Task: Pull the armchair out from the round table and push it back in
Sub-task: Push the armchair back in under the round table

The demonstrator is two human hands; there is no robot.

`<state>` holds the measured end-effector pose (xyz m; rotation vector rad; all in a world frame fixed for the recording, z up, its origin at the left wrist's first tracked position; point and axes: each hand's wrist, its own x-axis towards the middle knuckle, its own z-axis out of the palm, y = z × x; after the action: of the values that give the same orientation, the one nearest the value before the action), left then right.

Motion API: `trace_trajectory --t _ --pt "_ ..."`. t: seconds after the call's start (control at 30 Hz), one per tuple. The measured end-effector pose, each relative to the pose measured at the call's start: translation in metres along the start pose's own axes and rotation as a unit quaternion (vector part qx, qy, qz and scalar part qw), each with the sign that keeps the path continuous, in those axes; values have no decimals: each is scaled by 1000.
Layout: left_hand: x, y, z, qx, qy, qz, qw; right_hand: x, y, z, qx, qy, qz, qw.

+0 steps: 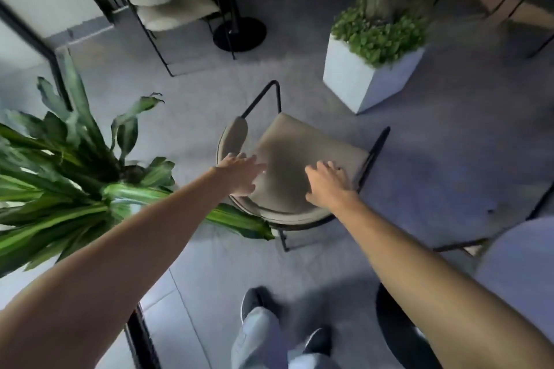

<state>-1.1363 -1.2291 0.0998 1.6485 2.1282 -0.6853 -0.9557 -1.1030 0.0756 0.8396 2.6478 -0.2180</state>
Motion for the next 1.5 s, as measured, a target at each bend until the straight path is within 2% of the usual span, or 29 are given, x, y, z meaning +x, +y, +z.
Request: trace_trajectory --t 0.17,0.43,0.6,0.8,1.03,1.5 --pt "9 -1 35 49 -34 53 997 -23 -23 45 14 -13 24 1000" --pt "34 -35 86 117 -59 82 988 -7 -70 96 -21 -29 42 998" --pt "51 -46 112 162 -2 114 980 14 -84 113 -41 -62 62 995" --pt "70 -53 141 125 46 157 979 25 -75 128 -36 -68 80 994" --pt "73 -52 148 120 52 156 979 24 -76 130 -41 -64 96 992" --pt "98 -33 129 161 74 218 960 7 -65 149 -30 -81 143 986"
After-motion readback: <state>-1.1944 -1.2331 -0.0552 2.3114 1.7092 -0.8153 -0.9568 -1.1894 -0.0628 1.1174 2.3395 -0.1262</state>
